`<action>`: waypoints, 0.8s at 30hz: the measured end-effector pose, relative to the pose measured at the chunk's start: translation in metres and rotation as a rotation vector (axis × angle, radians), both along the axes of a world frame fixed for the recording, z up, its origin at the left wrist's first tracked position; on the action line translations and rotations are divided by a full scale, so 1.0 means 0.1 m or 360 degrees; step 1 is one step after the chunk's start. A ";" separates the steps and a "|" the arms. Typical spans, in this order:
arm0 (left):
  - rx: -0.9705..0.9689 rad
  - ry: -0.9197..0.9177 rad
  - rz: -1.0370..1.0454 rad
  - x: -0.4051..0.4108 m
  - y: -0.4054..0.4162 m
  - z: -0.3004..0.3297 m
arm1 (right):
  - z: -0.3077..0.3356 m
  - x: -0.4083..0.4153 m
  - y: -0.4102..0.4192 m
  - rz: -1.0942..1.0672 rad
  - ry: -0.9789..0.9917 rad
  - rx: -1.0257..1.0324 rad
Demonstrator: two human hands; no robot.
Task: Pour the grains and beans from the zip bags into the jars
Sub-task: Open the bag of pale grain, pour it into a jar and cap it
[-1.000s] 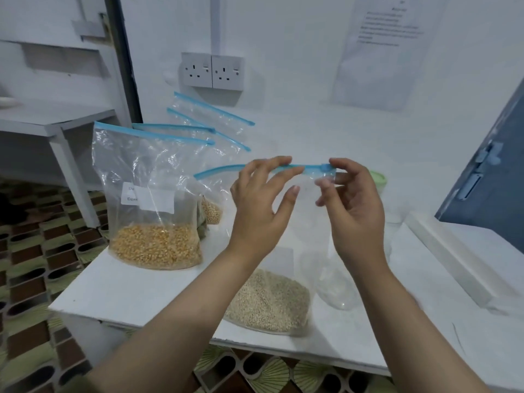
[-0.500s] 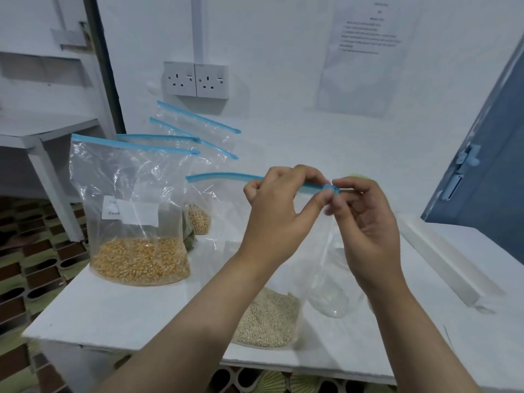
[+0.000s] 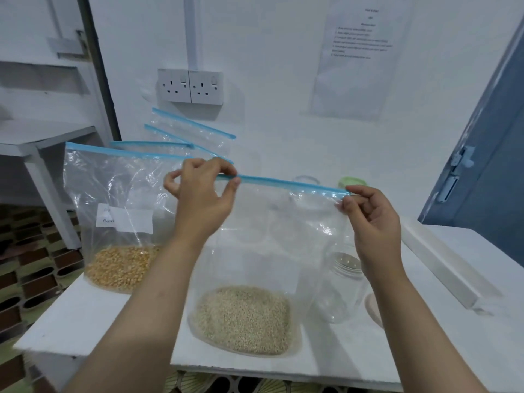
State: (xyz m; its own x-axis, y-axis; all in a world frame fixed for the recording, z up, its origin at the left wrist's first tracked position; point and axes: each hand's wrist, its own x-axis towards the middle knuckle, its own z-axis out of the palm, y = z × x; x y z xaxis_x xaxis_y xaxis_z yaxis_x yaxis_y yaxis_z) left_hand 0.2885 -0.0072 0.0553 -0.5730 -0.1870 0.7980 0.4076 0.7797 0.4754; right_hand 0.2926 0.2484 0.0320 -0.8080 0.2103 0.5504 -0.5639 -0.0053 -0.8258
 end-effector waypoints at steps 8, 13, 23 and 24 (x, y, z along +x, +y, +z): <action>0.0364 -0.0257 -0.0093 -0.17 -0.30 -0.16 | -0.13 -0.24 0.05 -0.0447 -0.0306 0.0213; 0.0771 -0.0117 -0.0403 -0.08 -0.08 -0.16 | -0.25 -0.26 0.05 -0.0904 -0.0087 0.1074; 0.1136 -0.0167 -0.0785 -0.02 0.05 0.15 | -0.01 0.06 -0.18 -0.0272 0.0465 0.1333; 0.1127 -0.0176 -0.0786 -0.01 0.06 0.17 | 0.04 0.09 -0.23 -0.0250 0.0506 0.1405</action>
